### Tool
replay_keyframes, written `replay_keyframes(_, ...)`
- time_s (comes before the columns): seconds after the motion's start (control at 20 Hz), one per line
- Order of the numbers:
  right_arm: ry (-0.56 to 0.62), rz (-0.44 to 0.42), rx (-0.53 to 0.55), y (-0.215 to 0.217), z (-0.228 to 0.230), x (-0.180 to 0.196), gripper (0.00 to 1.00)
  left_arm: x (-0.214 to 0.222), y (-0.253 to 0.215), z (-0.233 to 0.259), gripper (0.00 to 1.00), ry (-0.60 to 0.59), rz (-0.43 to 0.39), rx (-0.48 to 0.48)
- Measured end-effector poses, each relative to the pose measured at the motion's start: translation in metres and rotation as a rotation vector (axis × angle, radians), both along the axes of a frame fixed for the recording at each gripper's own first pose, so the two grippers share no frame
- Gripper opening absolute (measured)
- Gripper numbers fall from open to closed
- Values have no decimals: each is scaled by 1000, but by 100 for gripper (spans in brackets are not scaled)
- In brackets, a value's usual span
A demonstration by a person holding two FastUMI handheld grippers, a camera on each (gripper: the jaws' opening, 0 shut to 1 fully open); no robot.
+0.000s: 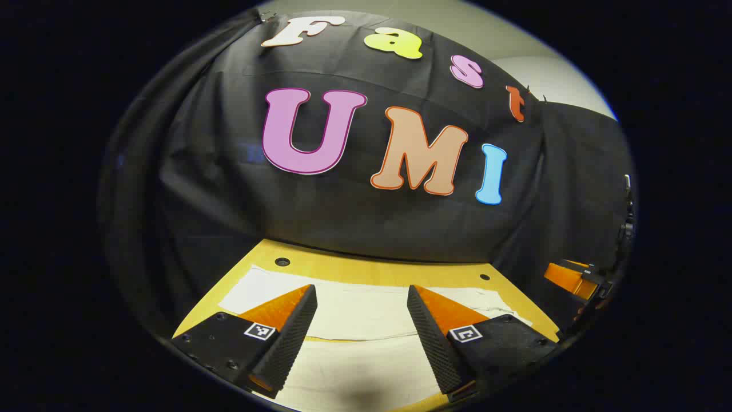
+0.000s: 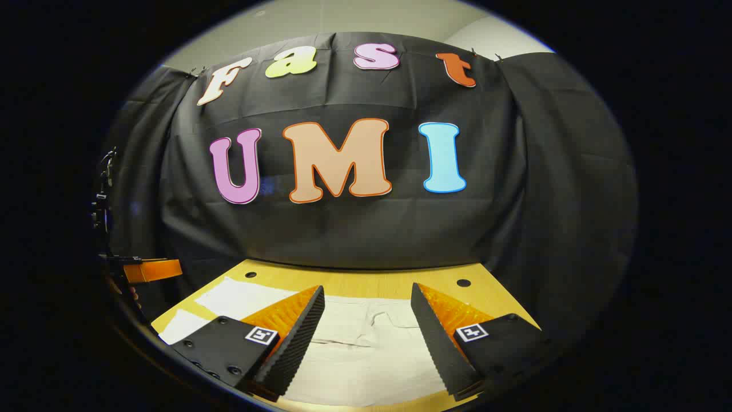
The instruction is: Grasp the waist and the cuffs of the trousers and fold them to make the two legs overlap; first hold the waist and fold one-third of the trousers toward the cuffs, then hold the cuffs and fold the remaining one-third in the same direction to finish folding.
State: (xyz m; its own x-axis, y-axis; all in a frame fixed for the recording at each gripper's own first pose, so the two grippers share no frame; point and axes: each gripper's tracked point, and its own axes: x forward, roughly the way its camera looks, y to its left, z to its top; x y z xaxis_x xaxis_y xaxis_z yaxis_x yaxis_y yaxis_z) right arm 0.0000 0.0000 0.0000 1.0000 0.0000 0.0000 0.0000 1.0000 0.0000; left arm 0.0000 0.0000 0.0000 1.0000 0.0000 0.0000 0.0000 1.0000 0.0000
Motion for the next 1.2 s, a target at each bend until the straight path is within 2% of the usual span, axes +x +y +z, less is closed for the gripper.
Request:
replay_keyframes(0.45, 31, -13, -6, 1, -19, -17, 97, -12, -12, -17, 94, 33, -34, 44)
replay_keyframes(0.85, 38, -21, 2, -2, -21, -25, 97, -19, -14, -33, 94, 64, -31, 24)
replay_keyframes(1.05, 54, -25, 4, -6, -26, -32, 97, -26, -10, -49, 94, 92, -33, 64)
replay_keyframes(1.2, 74, -35, -5, -12, -32, -39, 97, -33, -13, -79, 94, 158, -86, 65)
